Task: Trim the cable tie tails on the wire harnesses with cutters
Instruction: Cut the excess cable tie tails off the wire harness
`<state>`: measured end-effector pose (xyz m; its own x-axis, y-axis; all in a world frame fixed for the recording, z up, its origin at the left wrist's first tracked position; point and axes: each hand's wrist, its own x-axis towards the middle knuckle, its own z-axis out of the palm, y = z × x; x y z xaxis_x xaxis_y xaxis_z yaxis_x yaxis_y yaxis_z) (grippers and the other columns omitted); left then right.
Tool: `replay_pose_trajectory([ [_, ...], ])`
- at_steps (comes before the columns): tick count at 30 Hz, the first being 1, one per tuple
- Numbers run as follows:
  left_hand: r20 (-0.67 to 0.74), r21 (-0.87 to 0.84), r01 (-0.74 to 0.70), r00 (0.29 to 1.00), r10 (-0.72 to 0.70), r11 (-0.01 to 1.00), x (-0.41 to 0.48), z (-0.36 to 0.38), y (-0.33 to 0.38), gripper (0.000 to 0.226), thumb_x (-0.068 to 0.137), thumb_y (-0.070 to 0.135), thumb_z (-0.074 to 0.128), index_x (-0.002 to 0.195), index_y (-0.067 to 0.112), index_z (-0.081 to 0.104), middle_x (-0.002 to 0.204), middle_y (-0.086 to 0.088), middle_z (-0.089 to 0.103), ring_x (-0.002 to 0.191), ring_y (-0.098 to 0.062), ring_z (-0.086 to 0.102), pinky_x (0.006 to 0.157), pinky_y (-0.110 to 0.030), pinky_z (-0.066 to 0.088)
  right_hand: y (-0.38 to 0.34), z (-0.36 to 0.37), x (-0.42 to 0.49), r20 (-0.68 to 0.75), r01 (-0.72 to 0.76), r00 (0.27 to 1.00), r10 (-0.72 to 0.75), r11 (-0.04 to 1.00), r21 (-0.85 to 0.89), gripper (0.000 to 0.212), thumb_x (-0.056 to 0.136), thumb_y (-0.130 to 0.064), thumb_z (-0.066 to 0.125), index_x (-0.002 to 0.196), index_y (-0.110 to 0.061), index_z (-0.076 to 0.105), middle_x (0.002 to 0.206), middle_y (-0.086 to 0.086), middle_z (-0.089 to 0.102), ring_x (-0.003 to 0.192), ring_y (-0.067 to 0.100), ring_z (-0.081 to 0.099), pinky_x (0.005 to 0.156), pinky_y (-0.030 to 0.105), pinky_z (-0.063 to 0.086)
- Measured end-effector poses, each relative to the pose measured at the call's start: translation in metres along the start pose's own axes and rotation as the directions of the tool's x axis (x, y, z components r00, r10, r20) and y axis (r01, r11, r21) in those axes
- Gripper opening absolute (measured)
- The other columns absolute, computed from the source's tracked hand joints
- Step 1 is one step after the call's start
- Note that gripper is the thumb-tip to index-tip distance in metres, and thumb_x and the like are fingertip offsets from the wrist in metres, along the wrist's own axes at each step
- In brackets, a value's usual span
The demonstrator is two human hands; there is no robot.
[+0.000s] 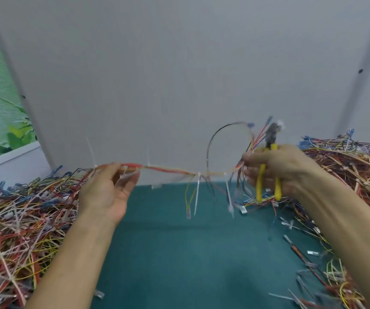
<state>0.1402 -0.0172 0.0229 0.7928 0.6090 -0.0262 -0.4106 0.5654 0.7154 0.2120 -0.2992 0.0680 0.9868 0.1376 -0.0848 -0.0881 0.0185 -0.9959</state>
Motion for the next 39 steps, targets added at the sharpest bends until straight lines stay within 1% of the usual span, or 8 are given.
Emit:
replay_pose_trajectory([
  [6,-0.164,0.53,0.26,0.965,-0.202,0.808,0.001,-0.043,-0.038,0.016,0.085,-0.012,0.052,0.073,-0.001,0.05,0.053,-0.016,0.058,0.035,-0.016,0.058,0.039,-0.026,0.053,0.047,-0.027,-0.012,0.158,-0.056,0.946,0.282,0.624,-0.779,0.025,0.084,-0.021,0.076,0.079,0.001,0.064,0.069,0.014,0.07,0.052,0.02,0.063,0.055,0.031,0.054],
  [13,-0.047,0.965,0.121,0.953,-0.298,0.234,-0.002,-0.061,-0.07,0.018,0.074,-0.017,0.054,0.068,0.0,0.056,0.045,-0.009,0.052,0.037,-0.022,0.055,0.043,-0.028,0.049,0.067,-0.024,0.008,0.156,0.127,0.987,0.046,0.381,-0.916,0.025,0.083,-0.034,0.07,0.076,-0.01,0.066,0.061,0.002,0.066,0.053,0.014,0.061,0.05,0.024,0.046],
  [16,-0.004,0.998,-0.011,0.962,-0.274,-0.055,0.003,-0.059,-0.075,0.022,0.073,-0.011,0.052,0.073,0.006,0.067,0.052,-0.008,0.059,0.041,-0.023,0.057,0.044,-0.027,0.05,0.083,-0.015,0.029,0.076,0.13,0.984,-0.162,0.362,-0.923,0.025,0.085,-0.032,0.066,0.07,-0.013,0.061,0.064,0.003,0.06,0.071,0.026,0.061,0.062,0.028,0.042],
  [20,0.011,0.928,-0.085,0.979,-0.201,-0.362,0.008,-0.061,-0.073,0.028,0.076,-0.001,0.053,0.075,0.02,0.072,0.072,-0.006,0.069,0.055,-0.021,0.067,0.053,-0.03,0.059,0.105,-0.008,0.052,0.082,0.111,0.992,-0.091,0.378,-0.919,0.013,0.084,-0.027,0.065,0.077,-0.016,0.063,0.08,0.011,0.066,0.081,0.03,0.063,0.069,0.031,0.048],
  [23,0.012,0.961,-0.036,0.996,-0.088,-0.274,0.011,-0.072,-0.073,0.015,0.077,0.006,0.064,0.07,0.017,0.071,0.069,-0.005,0.069,0.067,-0.023,0.068,0.065,-0.034,0.059,0.118,-0.001,0.06,0.107,0.118,0.993,-0.05,0.345,-0.931,0.009,0.082,-0.026,0.065,0.078,-0.02,0.059,0.08,0.01,0.063,0.078,0.03,0.059,0.065,0.029,0.044],
  [28,-0.175,0.833,0.252,0.965,-0.197,0.492,0.008,-0.086,-0.071,0.011,0.086,-0.014,0.058,0.077,-0.008,0.06,0.056,-0.014,0.055,0.046,-0.022,0.05,0.039,-0.023,0.047,0.127,0.016,0.061,0.131,0.121,0.991,0.009,0.338,-0.933,0.005,0.081,-0.024,0.062,0.083,-0.02,0.06,0.087,0.01,0.062,0.083,0.03,0.059,0.068,0.029,0.044],
  [33,-0.123,0.818,0.212,0.973,-0.197,0.534,0.005,-0.089,-0.074,0.013,0.087,-0.016,0.052,0.076,-0.011,0.058,0.058,-0.014,0.051,0.046,-0.019,0.042,0.035,-0.019,0.035,0.127,0.038,0.058,-0.041,-0.015,0.998,-0.049,0.439,-0.899,0.02,0.081,-0.019,0.052,0.097,-0.013,0.062,0.096,0.012,0.063,0.089,0.033,0.06,0.073,0.033,0.046],
  [39,-0.085,0.853,0.149,0.985,-0.148,0.5,0.011,-0.098,-0.079,0.009,0.084,-0.012,0.059,0.078,-0.01,0.064,0.057,-0.015,0.055,0.046,-0.022,0.047,0.037,-0.021,0.038,0.139,0.052,0.046,-0.004,-0.002,1.0,-0.007,0.264,-0.964,0.033,0.085,-0.033,0.061,0.113,-0.015,0.058,0.119,0.01,0.06,0.111,0.032,0.056,0.081,0.034,0.043],
])
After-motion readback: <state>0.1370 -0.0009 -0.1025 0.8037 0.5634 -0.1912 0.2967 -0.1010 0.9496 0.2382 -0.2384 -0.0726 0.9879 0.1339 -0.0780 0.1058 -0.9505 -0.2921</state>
